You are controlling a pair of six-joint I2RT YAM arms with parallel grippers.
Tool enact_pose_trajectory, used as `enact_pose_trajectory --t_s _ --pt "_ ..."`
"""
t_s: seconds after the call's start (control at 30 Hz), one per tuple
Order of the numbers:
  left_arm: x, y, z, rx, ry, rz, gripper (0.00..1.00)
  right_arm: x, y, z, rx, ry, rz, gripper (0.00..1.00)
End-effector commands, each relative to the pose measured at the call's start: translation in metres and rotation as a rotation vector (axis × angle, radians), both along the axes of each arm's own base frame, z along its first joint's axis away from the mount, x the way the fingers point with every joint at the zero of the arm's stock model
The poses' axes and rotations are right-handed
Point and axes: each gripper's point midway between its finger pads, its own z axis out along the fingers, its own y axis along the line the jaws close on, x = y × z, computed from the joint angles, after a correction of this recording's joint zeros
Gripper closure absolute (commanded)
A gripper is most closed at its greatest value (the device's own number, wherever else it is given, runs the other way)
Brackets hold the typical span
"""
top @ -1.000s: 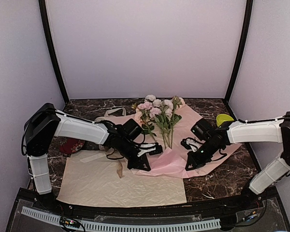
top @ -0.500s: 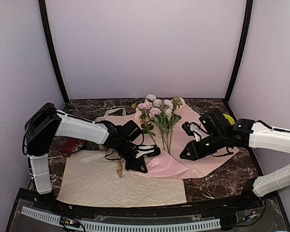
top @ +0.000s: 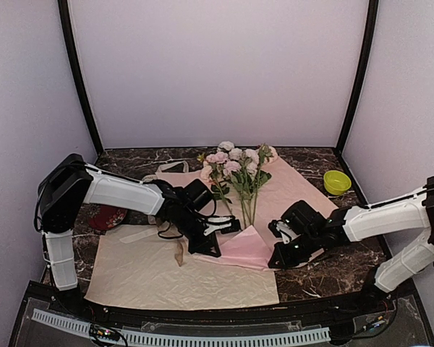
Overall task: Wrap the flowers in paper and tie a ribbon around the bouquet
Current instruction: Press the fold line on the 1/4-folded wrapping paper.
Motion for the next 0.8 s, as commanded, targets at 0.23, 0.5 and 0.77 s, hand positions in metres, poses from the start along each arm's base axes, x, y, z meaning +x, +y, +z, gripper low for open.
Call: enact_pose_trajectory --t_s 0.23,0.5,0.77 --pt "0.008 0.016 -0.007 0.106 -0.033 0.014 1.0 -0.018 -0.056 -0.015 -0.185 0.04 -0.133 0.94" --pt "0.007 0.015 -0.009 0.101 -0.027 0.016 1.0 -0.01 -0.044 0.047 -0.072 -0.055 -0.084 0.63" --pt "0.007 0.01 0.0 0.053 -0.039 0.007 1.0 -0.007 -0.023 0.045 0.151 -0.044 -0.024 0.24"
